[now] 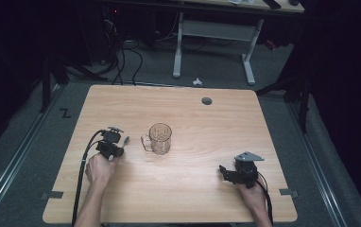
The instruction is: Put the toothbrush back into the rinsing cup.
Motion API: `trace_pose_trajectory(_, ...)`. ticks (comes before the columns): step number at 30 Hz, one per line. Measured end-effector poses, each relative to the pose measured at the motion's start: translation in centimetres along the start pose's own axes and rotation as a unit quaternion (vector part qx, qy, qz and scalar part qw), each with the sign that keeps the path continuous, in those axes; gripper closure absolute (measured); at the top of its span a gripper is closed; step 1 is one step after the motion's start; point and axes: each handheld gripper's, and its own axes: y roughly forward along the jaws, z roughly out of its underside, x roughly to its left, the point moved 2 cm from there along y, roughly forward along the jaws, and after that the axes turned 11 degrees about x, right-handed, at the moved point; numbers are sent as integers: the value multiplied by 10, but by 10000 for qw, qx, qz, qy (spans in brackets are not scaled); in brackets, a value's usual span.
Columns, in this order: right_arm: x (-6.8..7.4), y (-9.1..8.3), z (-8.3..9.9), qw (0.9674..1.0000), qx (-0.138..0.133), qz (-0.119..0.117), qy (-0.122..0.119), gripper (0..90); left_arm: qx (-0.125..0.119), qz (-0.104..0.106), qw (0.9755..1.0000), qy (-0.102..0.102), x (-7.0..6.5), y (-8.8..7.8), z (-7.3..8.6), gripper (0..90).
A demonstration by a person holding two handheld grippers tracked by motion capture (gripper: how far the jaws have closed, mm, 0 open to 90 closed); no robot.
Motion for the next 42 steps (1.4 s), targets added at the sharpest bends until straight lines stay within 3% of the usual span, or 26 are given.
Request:
trace_pose_trajectory(10,0,0,0,10000,-5,2,-6,228,-123,109,9999,-21,2,-9,-2,798)
trace_pose_trajectory(21,0,0,0,10000,2,-6,0,228,-302,62,9995,36,0,-21,3,800)
trace_pose_trajectory(42,0,0,0,10000,5,-6,11,227,-876,341,9956,46,-4,-44,9,803)
